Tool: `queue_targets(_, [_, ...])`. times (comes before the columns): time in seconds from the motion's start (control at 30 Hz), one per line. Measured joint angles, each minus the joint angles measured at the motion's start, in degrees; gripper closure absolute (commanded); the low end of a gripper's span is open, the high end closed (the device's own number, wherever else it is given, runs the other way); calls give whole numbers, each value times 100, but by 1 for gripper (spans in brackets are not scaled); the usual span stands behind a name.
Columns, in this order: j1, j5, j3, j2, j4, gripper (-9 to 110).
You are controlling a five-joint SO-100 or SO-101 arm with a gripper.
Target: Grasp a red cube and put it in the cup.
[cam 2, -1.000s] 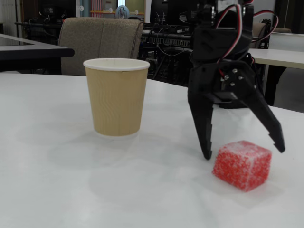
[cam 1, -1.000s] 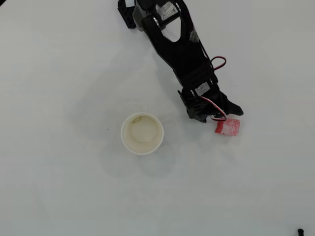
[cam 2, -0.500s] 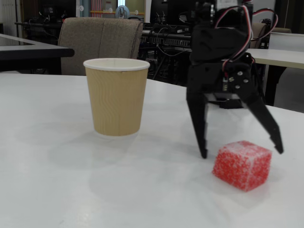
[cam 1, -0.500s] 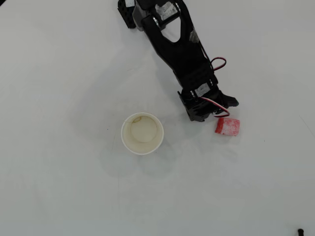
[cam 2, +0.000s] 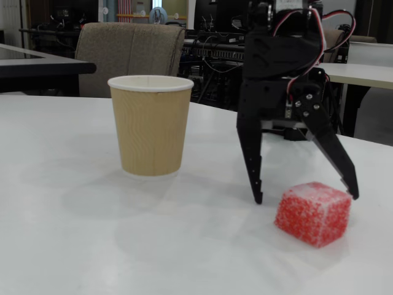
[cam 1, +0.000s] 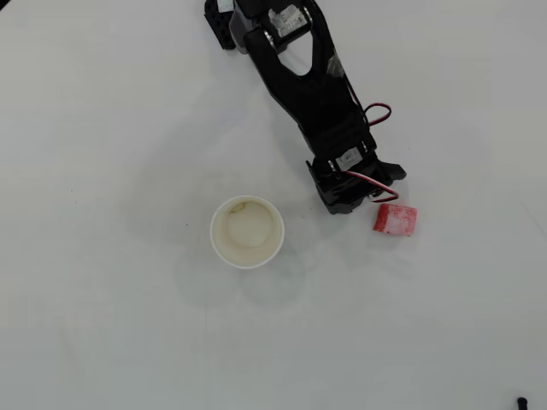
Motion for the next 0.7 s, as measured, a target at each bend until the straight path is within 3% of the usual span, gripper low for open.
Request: queue_targets(0.7, [-97, 466, -694, -615, -158, 61])
